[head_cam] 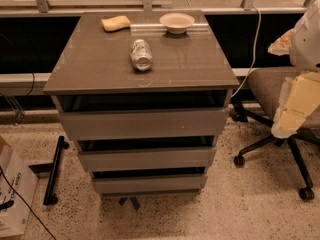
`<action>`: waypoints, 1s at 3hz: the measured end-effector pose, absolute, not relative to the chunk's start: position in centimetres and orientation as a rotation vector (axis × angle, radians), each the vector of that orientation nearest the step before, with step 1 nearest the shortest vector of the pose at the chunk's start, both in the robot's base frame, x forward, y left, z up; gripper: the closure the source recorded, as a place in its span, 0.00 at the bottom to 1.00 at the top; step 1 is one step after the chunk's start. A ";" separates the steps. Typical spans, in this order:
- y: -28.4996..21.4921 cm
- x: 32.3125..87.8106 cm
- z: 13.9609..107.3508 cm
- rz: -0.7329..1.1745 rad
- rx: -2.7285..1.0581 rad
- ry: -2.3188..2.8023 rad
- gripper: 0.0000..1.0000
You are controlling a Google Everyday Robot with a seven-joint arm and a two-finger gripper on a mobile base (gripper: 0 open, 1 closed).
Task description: Open bottom drawer
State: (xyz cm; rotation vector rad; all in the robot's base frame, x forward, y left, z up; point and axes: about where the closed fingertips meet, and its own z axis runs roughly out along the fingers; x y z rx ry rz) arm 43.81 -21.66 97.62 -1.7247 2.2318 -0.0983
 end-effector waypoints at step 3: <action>-20.1 45.5 91.5 -0.064 -1.741 2.187 0.00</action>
Offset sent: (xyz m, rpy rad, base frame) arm 0.0158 0.0207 -0.0567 0.0134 -0.0340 0.0612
